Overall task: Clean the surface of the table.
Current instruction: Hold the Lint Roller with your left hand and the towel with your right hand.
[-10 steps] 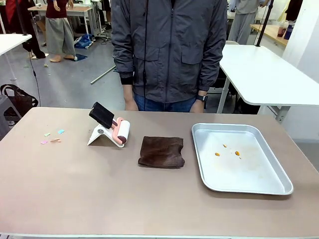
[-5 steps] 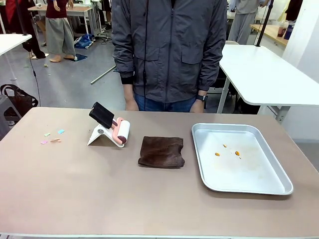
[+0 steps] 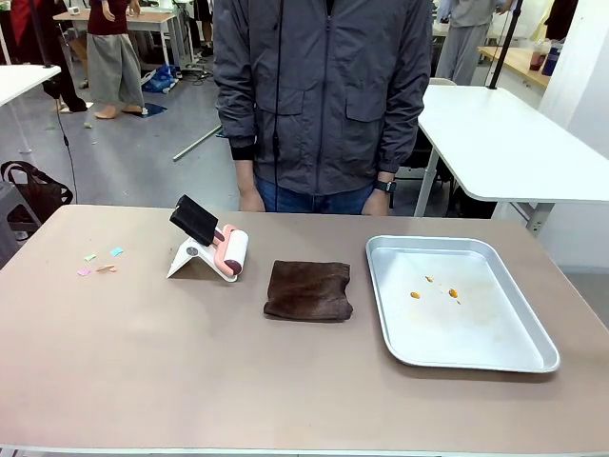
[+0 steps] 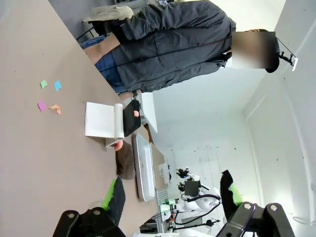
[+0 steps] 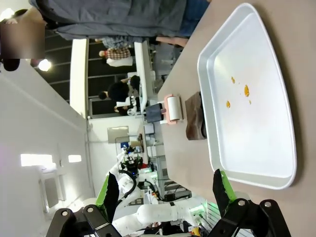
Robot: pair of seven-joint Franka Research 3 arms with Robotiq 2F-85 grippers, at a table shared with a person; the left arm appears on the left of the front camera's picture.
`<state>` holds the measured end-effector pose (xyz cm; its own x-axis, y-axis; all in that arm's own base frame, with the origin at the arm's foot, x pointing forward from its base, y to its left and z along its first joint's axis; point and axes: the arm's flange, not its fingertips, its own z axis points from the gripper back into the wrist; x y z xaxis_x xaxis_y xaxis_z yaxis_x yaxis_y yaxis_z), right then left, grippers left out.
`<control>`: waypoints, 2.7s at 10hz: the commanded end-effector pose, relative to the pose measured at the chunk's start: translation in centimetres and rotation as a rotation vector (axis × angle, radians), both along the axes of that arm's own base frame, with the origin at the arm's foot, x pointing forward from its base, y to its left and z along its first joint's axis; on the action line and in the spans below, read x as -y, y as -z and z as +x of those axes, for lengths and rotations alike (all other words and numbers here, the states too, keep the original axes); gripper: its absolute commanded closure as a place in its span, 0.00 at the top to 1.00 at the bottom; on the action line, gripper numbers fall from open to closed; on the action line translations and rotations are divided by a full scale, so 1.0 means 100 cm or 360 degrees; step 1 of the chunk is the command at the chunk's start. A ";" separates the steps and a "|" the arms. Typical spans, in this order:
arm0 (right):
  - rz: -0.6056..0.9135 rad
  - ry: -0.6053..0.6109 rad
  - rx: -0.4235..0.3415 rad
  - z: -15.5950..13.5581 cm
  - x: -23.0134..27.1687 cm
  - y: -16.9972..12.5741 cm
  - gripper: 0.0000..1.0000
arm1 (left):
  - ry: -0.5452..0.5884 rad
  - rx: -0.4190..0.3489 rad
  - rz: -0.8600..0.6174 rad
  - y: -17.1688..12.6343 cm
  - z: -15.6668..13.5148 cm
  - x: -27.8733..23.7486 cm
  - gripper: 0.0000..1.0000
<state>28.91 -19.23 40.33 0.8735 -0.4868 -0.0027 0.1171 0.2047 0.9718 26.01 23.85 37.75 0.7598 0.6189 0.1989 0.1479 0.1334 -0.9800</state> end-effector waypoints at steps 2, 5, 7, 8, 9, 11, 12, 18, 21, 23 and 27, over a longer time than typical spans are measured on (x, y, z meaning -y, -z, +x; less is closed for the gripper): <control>-0.0419 -0.0014 -0.0033 0.022 -0.051 -0.037 1.00 | 0.0122 0.0000 0.0291 -0.041 0.037 0.013 1.00; -0.0915 -0.0286 -0.0093 0.076 -0.154 -0.066 1.00 | 0.0400 -0.0036 0.0675 -0.086 0.099 0.057 1.00; -0.1114 -0.0359 -0.0050 0.099 -0.220 -0.080 1.00 | 0.0519 -0.0069 0.0853 -0.099 0.128 0.096 1.00; -0.1240 -0.0358 -0.0045 0.107 -0.251 -0.082 1.00 | 0.0572 -0.0084 0.0934 -0.101 0.139 0.116 1.00; -0.1286 -0.0395 -0.0029 0.113 -0.285 -0.080 1.00 | 0.0617 -0.0102 0.1033 -0.099 0.152 0.139 1.00; -0.1393 -0.0415 -0.0188 0.124 -0.361 -0.057 1.00 | 0.0639 -0.0104 0.1176 -0.092 0.169 0.192 1.00; -0.1403 -0.0393 -0.0258 0.126 -0.384 -0.049 1.00 | 0.0679 -0.0095 0.1201 -0.089 0.174 0.212 1.00; -0.1340 -0.0527 -0.0355 0.108 -0.426 -0.014 1.00 | 0.0731 -0.0070 0.1219 -0.090 0.182 0.254 1.00; -0.1340 -0.0527 -0.0355 0.108 -0.426 -0.014 1.00 | 0.0749 -0.0081 0.1226 -0.086 0.183 0.255 1.00; -0.1408 -0.0572 -0.0371 0.121 -0.436 -0.008 1.00 | 0.0830 -0.0127 0.1310 -0.081 0.188 0.271 1.00; -0.1584 -0.0693 -0.0325 0.165 -0.480 0.018 1.00 | 0.0921 -0.0383 0.1330 -0.061 0.230 0.286 1.00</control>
